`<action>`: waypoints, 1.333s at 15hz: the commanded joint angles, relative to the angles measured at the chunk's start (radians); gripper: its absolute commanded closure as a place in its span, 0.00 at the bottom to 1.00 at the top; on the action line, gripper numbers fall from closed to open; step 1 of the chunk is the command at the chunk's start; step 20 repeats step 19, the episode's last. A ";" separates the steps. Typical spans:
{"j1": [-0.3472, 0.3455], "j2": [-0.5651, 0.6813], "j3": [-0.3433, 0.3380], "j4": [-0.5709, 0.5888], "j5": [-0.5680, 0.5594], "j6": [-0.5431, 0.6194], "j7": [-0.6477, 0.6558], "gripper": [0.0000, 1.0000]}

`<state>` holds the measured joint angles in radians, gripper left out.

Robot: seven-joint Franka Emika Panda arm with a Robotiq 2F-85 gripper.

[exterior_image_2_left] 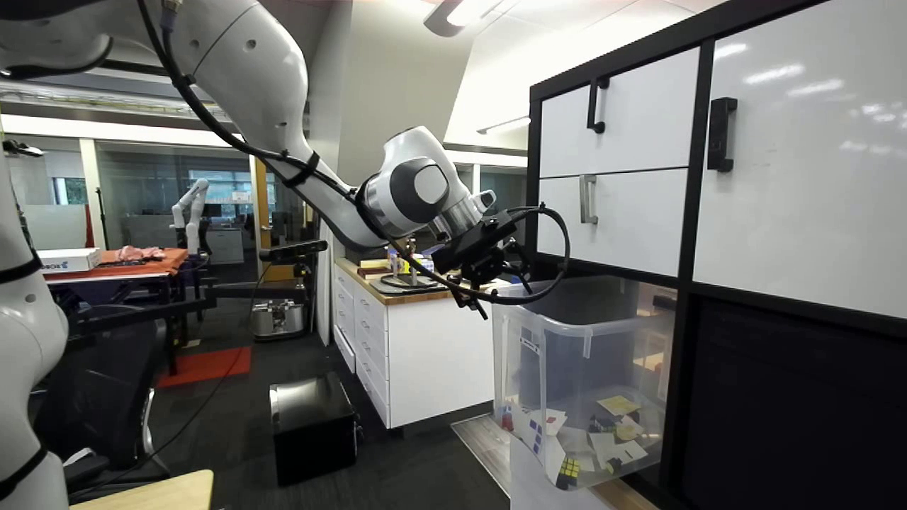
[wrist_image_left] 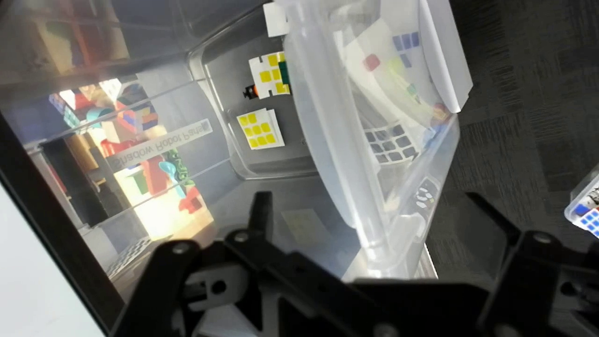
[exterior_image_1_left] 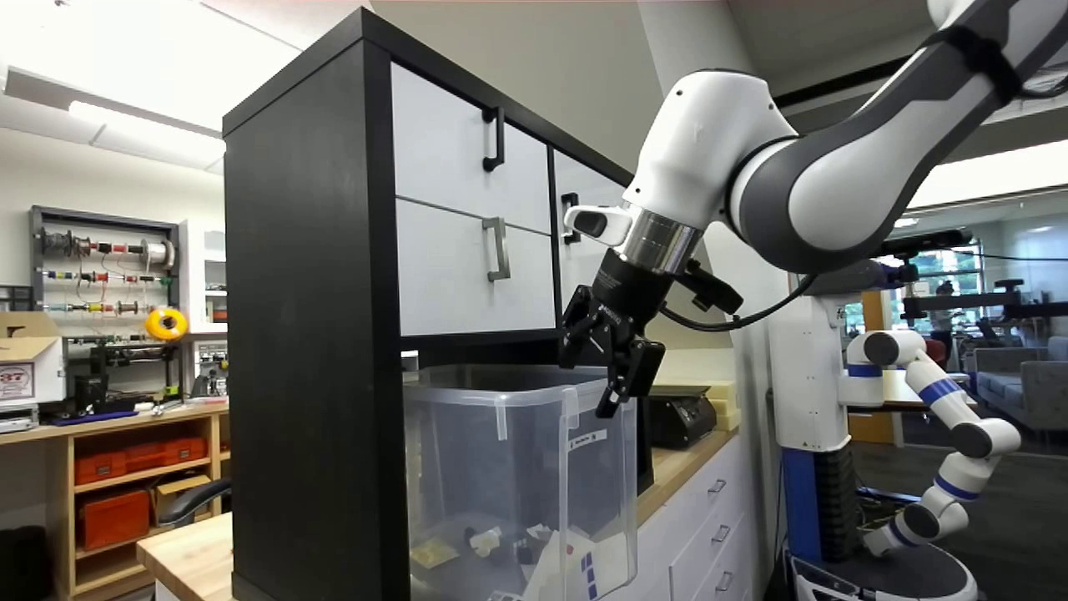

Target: Pull out the clear storage container

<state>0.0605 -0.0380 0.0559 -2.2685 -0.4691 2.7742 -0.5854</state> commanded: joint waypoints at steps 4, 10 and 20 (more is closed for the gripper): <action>0.028 -0.077 0.015 0.052 0.190 -0.234 -0.006 0.00; 0.015 -0.064 0.025 0.174 0.161 -0.516 0.193 0.00; 0.019 -0.050 0.019 0.190 0.180 -0.619 0.282 0.00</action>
